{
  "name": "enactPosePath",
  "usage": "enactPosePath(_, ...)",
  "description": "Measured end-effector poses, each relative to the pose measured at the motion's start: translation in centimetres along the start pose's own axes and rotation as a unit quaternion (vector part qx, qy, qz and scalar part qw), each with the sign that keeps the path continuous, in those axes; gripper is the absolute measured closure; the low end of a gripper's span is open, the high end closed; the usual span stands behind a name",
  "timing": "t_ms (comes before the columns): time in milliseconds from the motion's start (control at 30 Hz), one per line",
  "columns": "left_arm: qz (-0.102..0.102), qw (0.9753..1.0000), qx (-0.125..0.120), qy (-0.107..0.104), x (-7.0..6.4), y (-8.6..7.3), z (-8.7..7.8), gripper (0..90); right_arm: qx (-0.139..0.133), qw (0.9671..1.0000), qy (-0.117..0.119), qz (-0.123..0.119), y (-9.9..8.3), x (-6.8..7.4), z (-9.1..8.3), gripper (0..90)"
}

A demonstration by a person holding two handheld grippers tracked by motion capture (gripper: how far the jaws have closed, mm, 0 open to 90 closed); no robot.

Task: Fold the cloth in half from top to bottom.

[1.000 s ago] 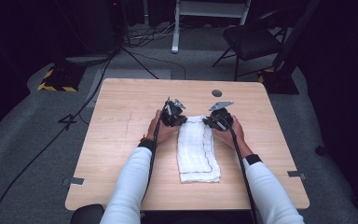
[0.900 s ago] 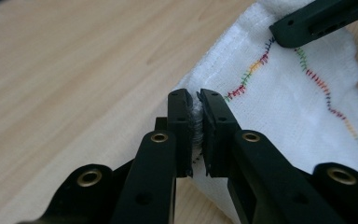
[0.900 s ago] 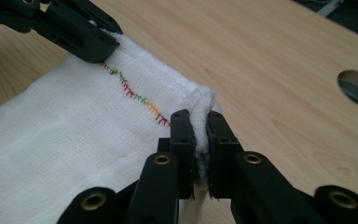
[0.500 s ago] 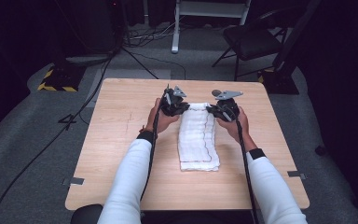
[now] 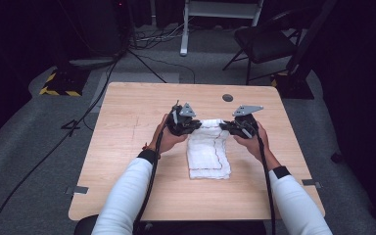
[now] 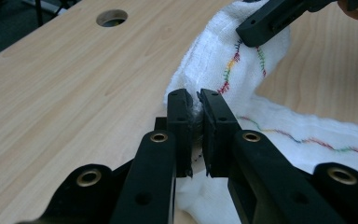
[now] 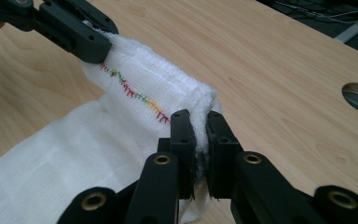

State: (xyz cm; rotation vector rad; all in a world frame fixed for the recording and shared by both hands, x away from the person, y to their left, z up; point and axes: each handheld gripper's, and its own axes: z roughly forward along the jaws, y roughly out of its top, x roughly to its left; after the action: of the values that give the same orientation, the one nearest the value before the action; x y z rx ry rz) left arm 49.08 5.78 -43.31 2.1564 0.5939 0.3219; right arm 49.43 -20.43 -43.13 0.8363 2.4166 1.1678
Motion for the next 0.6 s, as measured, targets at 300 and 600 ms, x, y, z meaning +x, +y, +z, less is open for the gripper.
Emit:
enactPosePath(300, 0.029, 0.9989, 0.014, -0.033, -2.6, -1.8, -1.4, 81.6, 0.002, 0.9991, 0.036, -0.022, -1.7, 2.5, -1.6, 83.5)
enactPosePath(600, 0.047, 0.9975, 0.029, -0.045, -5.1, -3.5, -2.0, 81.4, 0.01, 0.9979, 0.044, -0.046, -3.3, 4.4, -2.5, 83.3)
